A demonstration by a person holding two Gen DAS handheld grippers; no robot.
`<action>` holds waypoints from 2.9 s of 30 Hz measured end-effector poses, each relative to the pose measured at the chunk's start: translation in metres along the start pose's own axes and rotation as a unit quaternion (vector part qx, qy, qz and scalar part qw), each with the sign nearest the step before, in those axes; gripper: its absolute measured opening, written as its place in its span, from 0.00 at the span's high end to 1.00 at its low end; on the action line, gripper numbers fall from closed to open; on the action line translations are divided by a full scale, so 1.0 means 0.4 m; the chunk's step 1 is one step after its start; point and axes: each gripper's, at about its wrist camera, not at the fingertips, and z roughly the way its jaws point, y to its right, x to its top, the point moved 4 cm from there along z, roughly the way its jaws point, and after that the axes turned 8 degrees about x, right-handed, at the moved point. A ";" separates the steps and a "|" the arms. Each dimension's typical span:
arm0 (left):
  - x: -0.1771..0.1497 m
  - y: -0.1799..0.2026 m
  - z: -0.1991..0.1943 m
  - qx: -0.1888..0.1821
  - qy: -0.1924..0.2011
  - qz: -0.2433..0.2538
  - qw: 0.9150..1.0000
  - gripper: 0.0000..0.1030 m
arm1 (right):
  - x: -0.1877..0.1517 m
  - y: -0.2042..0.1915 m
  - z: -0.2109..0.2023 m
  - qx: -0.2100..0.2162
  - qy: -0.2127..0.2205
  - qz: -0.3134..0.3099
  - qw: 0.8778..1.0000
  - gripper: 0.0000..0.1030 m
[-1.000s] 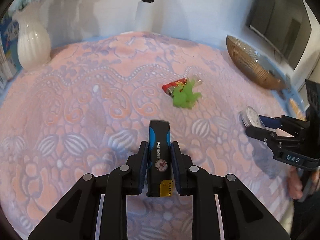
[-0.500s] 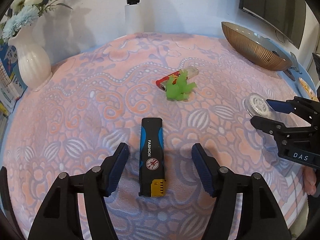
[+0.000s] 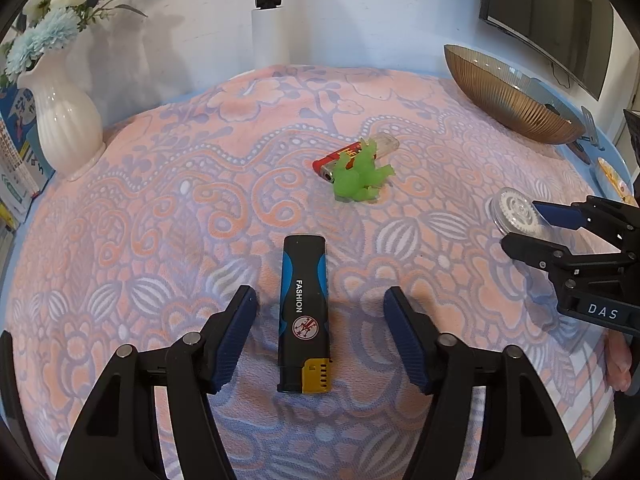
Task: Organize rigid objects
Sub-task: 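Carry the USB stick and tape roll to the brown bowl and release them, then return both open tools over the red lighter and green figure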
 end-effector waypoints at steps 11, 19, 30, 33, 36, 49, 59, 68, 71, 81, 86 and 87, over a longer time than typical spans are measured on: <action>0.025 0.045 -0.069 -0.037 0.041 0.022 0.998 0.81 | -0.003 -0.029 -0.057 0.010 0.038 -0.018 0.999 0.55; 0.233 0.157 -0.166 -0.122 0.095 0.042 0.987 0.81 | 0.049 0.141 -0.237 0.056 0.101 0.097 0.989 0.55; 0.553 0.453 -0.085 -0.155 0.119 0.083 0.977 0.81 | 0.185 0.647 -0.373 -0.079 0.155 0.296 0.939 0.54; 0.576 0.511 -0.027 -0.170 0.102 0.084 0.976 0.81 | 0.198 0.715 -0.304 -0.098 0.121 0.311 0.937 0.55; 0.599 0.535 0.001 -0.149 0.093 0.072 0.982 0.80 | 0.217 0.735 -0.248 -0.107 0.103 0.302 0.941 0.54; 0.556 0.295 -0.156 -0.169 0.142 -0.014 0.975 0.24 | 0.161 0.641 -0.292 -0.072 0.119 0.294 0.946 0.43; 0.308 -0.101 -0.272 -0.054 0.175 -0.120 0.976 0.01 | 0.184 0.211 -0.303 0.024 0.125 0.162 0.979 0.28; 0.049 -0.252 -0.019 -0.002 0.063 -0.147 0.987 0.01 | 0.080 0.010 -0.036 0.003 0.065 0.100 0.993 0.25; 0.035 -0.249 0.002 -0.013 0.049 -0.150 0.987 0.01 | 0.058 -0.005 -0.001 -0.015 0.058 0.083 0.995 0.25; 0.034 -0.220 -0.027 -0.002 0.081 -0.119 0.990 0.01 | 0.076 0.007 0.014 -0.026 -0.015 0.185 0.982 0.25; 0.029 -0.241 -0.058 0.026 0.117 -0.142 0.983 0.01 | 0.200 -0.132 0.015 0.013 0.011 0.147 0.989 0.22; 0.028 -0.243 -0.065 0.026 0.124 -0.142 0.982 0.01 | 0.212 -0.147 0.034 -0.002 0.009 0.132 0.991 0.22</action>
